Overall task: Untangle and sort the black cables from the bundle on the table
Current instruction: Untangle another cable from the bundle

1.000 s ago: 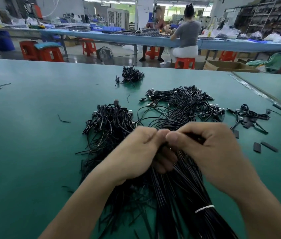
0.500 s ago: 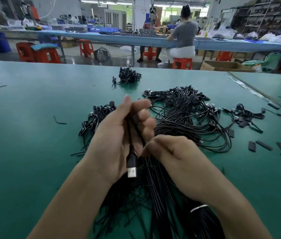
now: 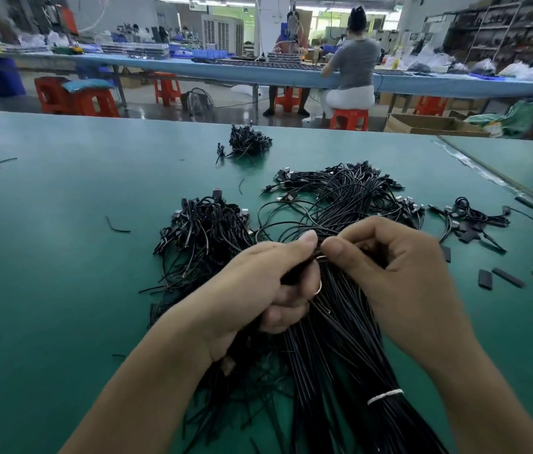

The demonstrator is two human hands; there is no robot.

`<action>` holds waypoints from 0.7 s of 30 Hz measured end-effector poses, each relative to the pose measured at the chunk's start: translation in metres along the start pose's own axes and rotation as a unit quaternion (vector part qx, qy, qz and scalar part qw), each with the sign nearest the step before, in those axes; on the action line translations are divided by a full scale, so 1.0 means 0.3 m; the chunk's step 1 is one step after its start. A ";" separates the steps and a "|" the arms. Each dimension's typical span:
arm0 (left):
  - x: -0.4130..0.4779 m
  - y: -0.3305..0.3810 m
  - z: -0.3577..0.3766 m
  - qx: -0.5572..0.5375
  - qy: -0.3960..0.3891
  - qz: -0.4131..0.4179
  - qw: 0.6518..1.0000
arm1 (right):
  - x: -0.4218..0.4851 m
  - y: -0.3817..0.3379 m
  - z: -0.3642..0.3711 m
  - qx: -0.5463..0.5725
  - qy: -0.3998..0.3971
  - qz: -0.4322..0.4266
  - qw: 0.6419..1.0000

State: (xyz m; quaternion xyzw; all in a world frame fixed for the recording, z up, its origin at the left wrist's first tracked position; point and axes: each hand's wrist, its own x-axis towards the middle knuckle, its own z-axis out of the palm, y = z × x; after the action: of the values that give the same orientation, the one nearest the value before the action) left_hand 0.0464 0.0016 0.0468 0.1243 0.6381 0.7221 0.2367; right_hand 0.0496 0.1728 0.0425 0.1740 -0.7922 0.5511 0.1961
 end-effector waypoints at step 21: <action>0.015 -0.030 -0.002 0.152 0.083 0.036 0.984 | -0.016 -0.029 0.007 -0.073 -0.082 -0.031 0.994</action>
State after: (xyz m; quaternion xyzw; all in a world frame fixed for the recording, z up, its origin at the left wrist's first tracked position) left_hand 0.0438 0.0041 0.0374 0.1218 0.7528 0.6326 0.1352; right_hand 0.0577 0.1682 0.0464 0.2282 -0.8378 0.4695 0.1601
